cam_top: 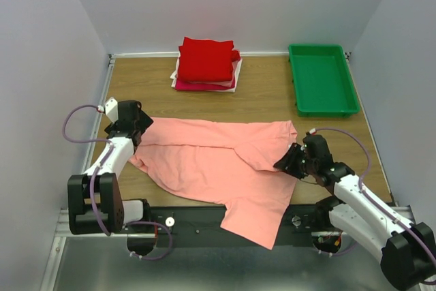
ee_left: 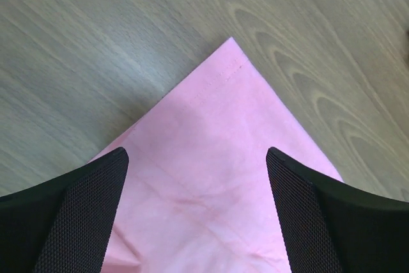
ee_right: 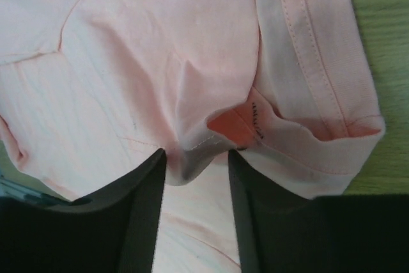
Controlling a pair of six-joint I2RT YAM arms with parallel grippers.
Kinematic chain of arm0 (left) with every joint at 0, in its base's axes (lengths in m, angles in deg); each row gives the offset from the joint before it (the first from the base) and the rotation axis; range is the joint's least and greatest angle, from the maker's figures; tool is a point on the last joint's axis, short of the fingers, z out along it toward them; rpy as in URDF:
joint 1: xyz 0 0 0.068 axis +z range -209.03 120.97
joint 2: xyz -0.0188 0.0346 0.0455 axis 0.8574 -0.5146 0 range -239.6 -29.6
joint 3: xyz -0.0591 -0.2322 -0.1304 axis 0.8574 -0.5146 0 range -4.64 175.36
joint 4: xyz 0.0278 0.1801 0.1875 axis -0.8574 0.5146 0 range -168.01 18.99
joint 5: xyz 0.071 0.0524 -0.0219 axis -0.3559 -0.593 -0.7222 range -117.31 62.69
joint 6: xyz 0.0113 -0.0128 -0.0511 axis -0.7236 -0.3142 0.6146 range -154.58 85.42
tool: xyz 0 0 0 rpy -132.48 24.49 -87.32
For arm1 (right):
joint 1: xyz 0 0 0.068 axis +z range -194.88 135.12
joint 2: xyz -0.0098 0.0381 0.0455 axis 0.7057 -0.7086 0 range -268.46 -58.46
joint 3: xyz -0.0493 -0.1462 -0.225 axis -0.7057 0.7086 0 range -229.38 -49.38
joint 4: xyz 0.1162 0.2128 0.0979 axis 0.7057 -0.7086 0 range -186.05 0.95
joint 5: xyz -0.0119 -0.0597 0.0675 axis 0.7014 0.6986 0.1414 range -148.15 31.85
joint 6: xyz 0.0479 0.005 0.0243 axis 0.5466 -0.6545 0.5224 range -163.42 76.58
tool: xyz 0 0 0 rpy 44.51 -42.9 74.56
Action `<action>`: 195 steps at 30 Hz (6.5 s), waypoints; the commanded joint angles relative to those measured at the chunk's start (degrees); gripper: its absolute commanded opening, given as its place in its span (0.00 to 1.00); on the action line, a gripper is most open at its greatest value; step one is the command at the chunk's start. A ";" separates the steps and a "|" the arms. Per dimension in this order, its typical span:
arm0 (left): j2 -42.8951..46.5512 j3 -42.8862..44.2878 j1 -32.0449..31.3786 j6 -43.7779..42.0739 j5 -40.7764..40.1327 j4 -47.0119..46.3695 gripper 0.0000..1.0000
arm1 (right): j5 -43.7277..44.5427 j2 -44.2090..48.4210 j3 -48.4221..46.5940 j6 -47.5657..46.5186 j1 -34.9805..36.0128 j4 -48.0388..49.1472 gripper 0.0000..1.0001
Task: Fold and stack the t-shirts
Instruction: Fold the tshirt
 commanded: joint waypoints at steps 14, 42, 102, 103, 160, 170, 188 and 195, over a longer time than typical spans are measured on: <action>6.59 1.53 0.38 1.07 7.85 1.18 0.98 | -17.40 -2.66 -14.85 -12.53 2.40 -2.36 1.00; 18.89 -6.29 -8.76 2.12 11.82 2.32 0.98 | 33.02 -48.90 -36.21 -14.74 34.58 -8.78 0.65; 15.82 -4.45 -12.10 1.69 11.56 5.04 0.98 | 15.18 -38.73 -41.67 -18.53 22.72 -20.21 0.95; 15.81 -4.53 -12.10 1.77 11.56 4.78 0.98 | 17.63 -37.93 -39.31 -17.56 20.80 -20.30 0.95; -40.87 38.70 -7.44 -4.64 3.29 10.31 0.98 | 30.57 -62.61 -51.15 -18.17 5.31 -12.21 0.96; -22.80 26.35 -9.20 -0.52 2.15 12.34 0.98 | 31.37 -50.06 -47.48 -16.77 5.31 -12.21 0.98; -3.08 6.89 -6.66 11.79 -7.25 18.93 0.98 | 20.73 -41.88 -36.30 -16.41 5.40 -7.29 0.98; -8.00 9.00 -5.60 10.47 -7.43 16.91 0.59 | 21.08 -38.19 -34.63 -16.68 5.40 -7.11 0.98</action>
